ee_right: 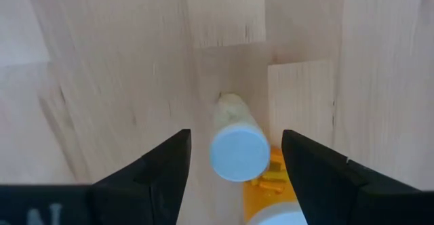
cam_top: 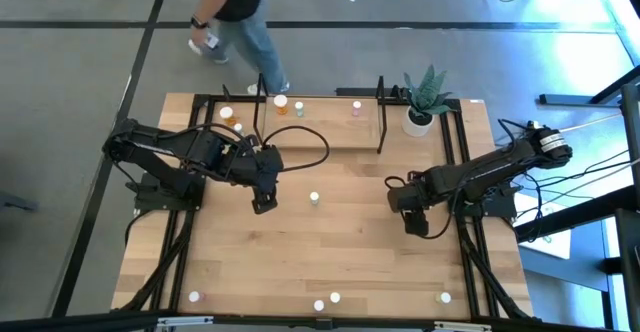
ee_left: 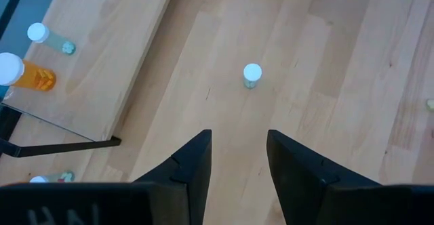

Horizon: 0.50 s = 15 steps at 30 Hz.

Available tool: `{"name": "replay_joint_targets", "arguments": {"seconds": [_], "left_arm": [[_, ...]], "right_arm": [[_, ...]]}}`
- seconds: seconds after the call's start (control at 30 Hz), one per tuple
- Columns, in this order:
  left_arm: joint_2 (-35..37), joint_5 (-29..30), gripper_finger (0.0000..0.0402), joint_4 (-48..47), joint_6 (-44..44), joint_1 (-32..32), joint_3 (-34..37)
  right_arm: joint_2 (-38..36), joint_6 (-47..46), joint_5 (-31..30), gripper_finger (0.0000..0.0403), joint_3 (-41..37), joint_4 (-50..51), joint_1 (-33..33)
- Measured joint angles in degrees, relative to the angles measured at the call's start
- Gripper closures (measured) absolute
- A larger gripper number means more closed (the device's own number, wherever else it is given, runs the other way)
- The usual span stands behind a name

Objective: Pick and place medicine bottles onto shelf by color
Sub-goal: Put the top yellow pill bottle on the shelf

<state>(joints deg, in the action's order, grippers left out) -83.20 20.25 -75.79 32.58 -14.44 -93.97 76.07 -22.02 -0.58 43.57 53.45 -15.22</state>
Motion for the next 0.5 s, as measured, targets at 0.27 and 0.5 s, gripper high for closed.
{"name": "replay_joint_targets", "arguments": {"seconds": [0.27,0.5], "left_arm": [[0.01,-2.31,0.0266,0.03,-0.91,0.00,0.00],[0.01,-5.16,0.0266,1.76,-3.13,-0.02,0.00]], "right_arm": [[0.82,0.00,0.06,0.0193,0.00,-0.26,0.00],[0.83,0.00,0.09,0.0239,0.00,-1.64,0.00]]}}
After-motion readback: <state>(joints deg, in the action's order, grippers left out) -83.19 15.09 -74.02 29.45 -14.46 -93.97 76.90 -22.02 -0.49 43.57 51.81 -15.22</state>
